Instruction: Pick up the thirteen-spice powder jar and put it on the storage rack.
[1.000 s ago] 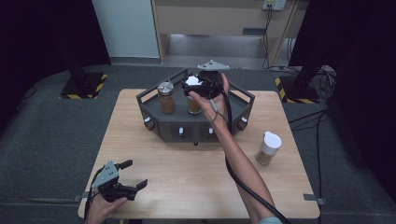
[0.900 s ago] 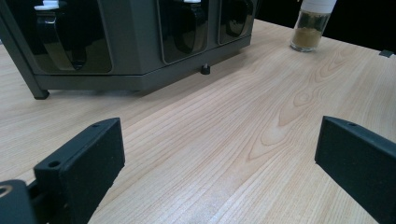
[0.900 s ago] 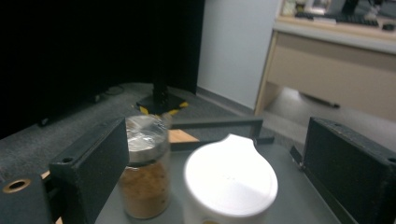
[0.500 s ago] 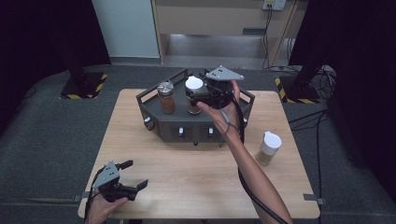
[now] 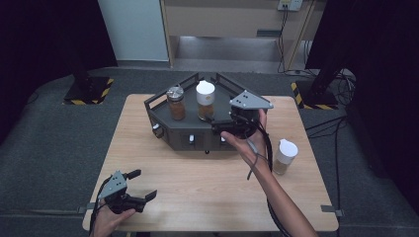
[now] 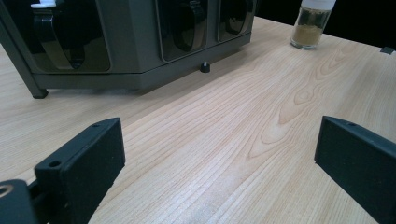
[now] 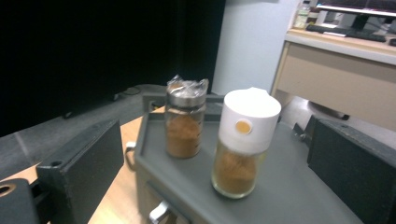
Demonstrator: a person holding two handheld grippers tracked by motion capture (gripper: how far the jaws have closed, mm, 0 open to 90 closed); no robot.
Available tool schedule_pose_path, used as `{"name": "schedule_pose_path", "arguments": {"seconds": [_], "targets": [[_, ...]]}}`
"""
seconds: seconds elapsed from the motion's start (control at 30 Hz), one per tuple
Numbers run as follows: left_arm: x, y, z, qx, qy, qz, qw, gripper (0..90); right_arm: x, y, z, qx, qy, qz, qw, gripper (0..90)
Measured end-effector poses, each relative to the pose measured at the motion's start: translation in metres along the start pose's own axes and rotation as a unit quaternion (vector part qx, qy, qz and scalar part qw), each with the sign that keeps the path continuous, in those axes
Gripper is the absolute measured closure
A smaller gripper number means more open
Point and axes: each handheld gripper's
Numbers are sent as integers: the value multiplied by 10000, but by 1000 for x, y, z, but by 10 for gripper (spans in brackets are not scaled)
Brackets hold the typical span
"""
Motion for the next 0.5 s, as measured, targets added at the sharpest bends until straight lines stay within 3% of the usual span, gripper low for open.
{"name": "schedule_pose_path", "arguments": {"seconds": [0.3, 0.5], "targets": [[0, 0, 0, -11, 13, -20, 10000, 6, 5, -12, -30, 53, 140, -87, 9998, 42], [0, -1, -1, -39, -1, -25, 10000, 6, 5, -35, -49, 96, 267, 35, 9996, 39]]}}
Point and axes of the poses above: each handheld gripper's, and its own axes: z roughly forward along the jaws, y roughly out of its top, x roughly to its left, and after that the axes turned 11 degrees about -z, right-handed
